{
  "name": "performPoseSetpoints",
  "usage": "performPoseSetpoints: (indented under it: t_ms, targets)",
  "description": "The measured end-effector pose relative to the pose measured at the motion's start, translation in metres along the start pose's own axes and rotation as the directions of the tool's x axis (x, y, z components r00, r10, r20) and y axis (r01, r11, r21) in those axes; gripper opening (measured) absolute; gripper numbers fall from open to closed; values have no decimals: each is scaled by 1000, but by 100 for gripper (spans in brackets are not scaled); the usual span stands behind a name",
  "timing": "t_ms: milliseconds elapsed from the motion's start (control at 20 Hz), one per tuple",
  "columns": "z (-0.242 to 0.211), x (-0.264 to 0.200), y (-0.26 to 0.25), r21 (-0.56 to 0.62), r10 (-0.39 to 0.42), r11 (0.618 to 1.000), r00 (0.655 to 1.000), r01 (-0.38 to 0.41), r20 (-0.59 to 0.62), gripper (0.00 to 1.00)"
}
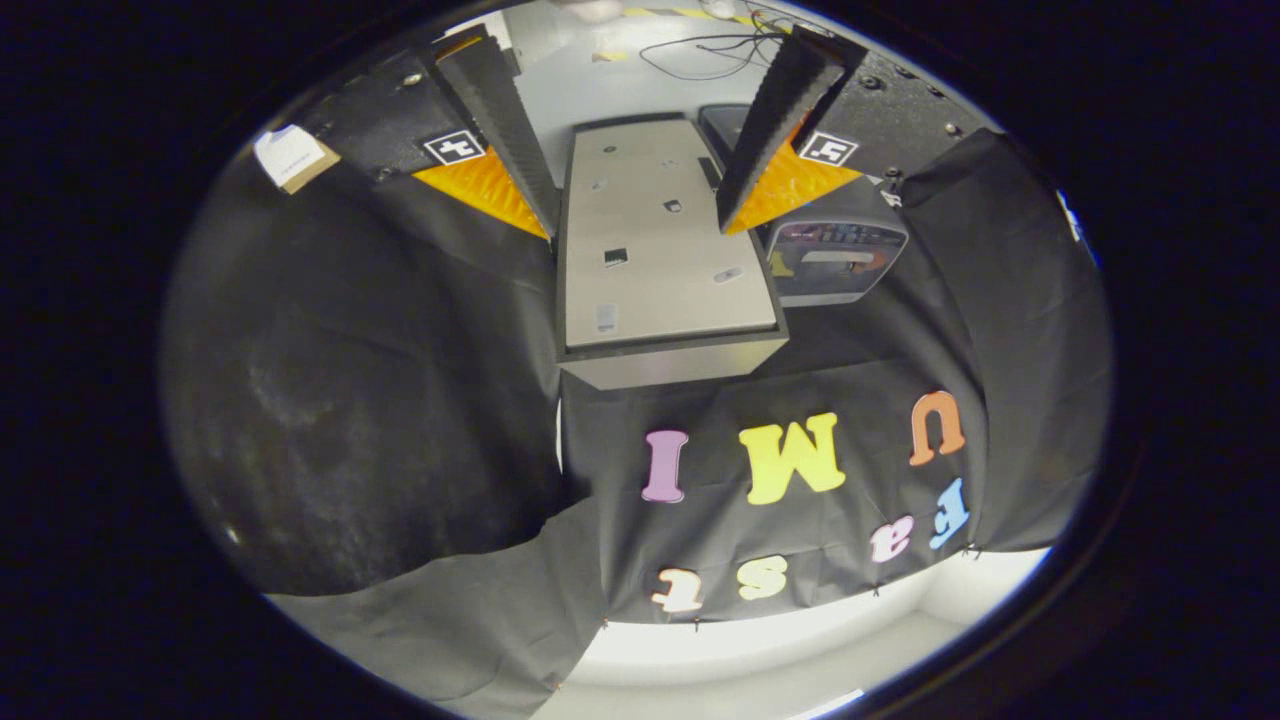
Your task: Put the clothes into the washing machine and then close the washing machine lid.
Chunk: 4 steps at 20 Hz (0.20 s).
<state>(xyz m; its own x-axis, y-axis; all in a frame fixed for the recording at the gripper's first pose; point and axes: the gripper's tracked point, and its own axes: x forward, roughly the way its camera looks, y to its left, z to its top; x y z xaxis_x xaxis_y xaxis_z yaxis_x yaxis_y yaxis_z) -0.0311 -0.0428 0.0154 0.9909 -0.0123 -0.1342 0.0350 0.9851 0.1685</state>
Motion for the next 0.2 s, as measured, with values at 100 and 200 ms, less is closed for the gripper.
performPoseSetpoints:
  t_ms: [100,200]
  targets:
    - [1,0,0,-13,-5,1000,1000,5,12,99]
    - [3,-2,1,-8,-2,1000,1000,2,20,99]
